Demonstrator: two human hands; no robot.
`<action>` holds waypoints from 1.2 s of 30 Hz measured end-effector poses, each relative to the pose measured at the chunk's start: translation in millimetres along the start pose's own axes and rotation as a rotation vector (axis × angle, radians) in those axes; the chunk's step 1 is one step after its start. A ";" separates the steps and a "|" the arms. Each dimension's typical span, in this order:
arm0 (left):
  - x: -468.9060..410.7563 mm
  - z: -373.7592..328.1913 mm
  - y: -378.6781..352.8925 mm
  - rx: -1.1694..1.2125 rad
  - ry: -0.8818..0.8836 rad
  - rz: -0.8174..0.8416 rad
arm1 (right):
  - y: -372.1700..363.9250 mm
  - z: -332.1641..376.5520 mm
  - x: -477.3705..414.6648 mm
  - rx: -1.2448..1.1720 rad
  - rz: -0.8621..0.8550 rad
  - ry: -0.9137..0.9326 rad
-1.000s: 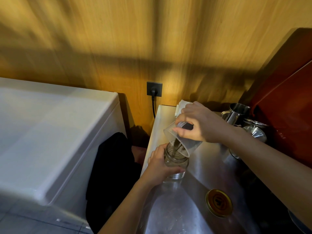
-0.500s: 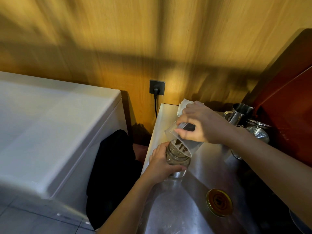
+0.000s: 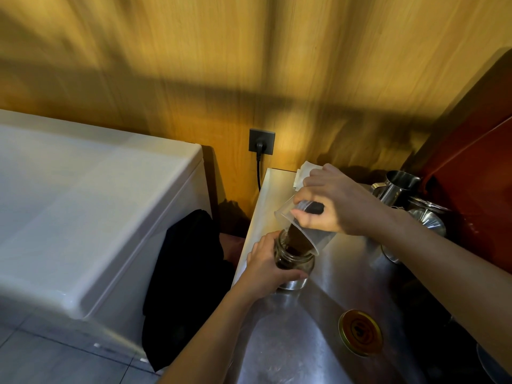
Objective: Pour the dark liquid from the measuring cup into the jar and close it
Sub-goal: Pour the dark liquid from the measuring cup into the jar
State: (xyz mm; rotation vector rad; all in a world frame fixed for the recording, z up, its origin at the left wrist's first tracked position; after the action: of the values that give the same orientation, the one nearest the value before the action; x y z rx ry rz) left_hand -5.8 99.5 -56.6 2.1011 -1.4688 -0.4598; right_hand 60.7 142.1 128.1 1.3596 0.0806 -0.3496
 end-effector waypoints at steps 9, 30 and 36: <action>-0.2 0.0 1.1 -0.020 0.006 -0.016 | -1.3 2.9 1.1 0.050 -0.003 0.059; 0.3 -0.4 1.4 -0.025 0.006 -0.034 | -0.3 6.1 5.8 0.064 -0.046 0.156; 0.2 -1.0 2.2 -0.052 0.009 -0.035 | -0.7 6.8 5.9 0.072 -0.053 0.175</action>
State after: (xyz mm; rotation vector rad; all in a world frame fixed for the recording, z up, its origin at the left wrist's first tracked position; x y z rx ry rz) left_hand -6.8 99.0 -54.5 2.0880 -1.4021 -0.4967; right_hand 65.1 134.2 127.4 1.4592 0.2519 -0.2799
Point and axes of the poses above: each hand's wrist, its own x-axis away from the middle knuckle, its own y-axis out of the back of the hand, z = x × y, the point moved 8 cm from there along -x, towards the middle knuckle, and after that the axes turned 9 degrees about -x, right-handed, at the moved point
